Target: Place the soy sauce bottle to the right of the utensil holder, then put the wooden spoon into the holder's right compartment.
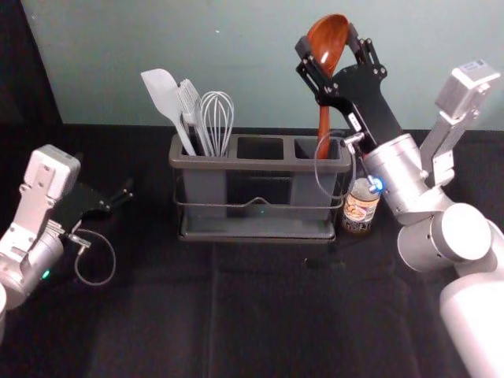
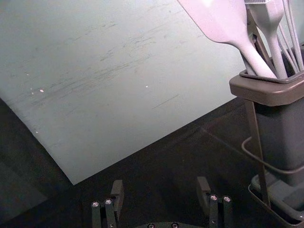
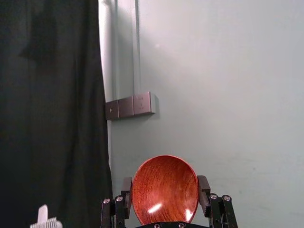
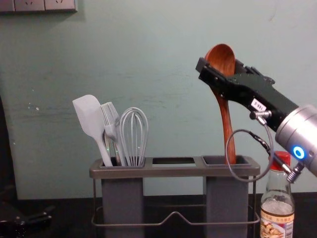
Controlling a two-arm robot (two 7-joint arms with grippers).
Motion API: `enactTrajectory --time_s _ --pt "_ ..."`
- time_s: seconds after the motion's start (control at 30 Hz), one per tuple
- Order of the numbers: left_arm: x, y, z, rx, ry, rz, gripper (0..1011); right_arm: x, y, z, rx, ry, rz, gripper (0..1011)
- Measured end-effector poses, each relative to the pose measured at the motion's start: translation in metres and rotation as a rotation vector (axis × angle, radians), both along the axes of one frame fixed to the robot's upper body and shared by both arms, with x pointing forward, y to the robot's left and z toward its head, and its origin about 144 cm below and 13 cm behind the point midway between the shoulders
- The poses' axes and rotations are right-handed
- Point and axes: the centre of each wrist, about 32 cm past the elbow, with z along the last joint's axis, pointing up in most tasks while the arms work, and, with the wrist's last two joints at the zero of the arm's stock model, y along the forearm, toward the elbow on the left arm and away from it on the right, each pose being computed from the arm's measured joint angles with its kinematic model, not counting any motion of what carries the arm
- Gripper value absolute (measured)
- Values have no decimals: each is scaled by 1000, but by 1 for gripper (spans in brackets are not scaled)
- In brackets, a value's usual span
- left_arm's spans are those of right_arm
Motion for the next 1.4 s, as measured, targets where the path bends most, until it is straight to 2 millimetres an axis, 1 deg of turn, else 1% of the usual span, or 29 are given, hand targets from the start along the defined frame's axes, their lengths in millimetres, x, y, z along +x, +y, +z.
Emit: enactTrajectory --time_s 0.43,0.5,0.53,0.57,0.7,0.8,0.87,0.9,1.0,1.1,1.13,1.23,1.33,1.4 --pt "0 0 0 0 0 0 1005 -13 -1 -21 -37 54 -4 837" --pt "0 0 0 0 0 0 1005 -14 -2 -22 -40 56 -12 863" --pt "0 0 0 0 0 0 1005 -14 -2 -22 -39 56 -15 874" --pt "0 0 0 0 0 0 1005 -14 -3 -21 -34 53 -22 919" --pt "0 0 0 0 0 0 1005 -12 -3 -14 -26 35 -30 998" --pt "0 0 0 0 0 0 1005 -10 -3 -1 -13 -1 -37 1002" --pt "0 0 0 0 0 0 1005 -11 -3 4 -10 -9 -39 1003" --pt "0 0 0 0 0 0 1005 -14 -3 8 -14 -11 -39 1003" --pt "0 0 0 0 0 0 1005 -22 -5 10 -20 0 -45 1002" --pt "0 0 0 0 0 0 1005 -35 -8 9 -27 20 -56 1003" --pt "0 0 0 0 0 0 1005 -44 -10 7 -29 32 -63 1003" --pt "0 0 0 0 0 0 1005 -57 -14 4 -35 50 -70 1003" --pt "0 0 0 0 0 0 1005 -80 -25 -2 -72 79 -74 1003" --pt "0 0 0 0 0 0 1005 -89 -31 -4 -83 92 -76 1002"
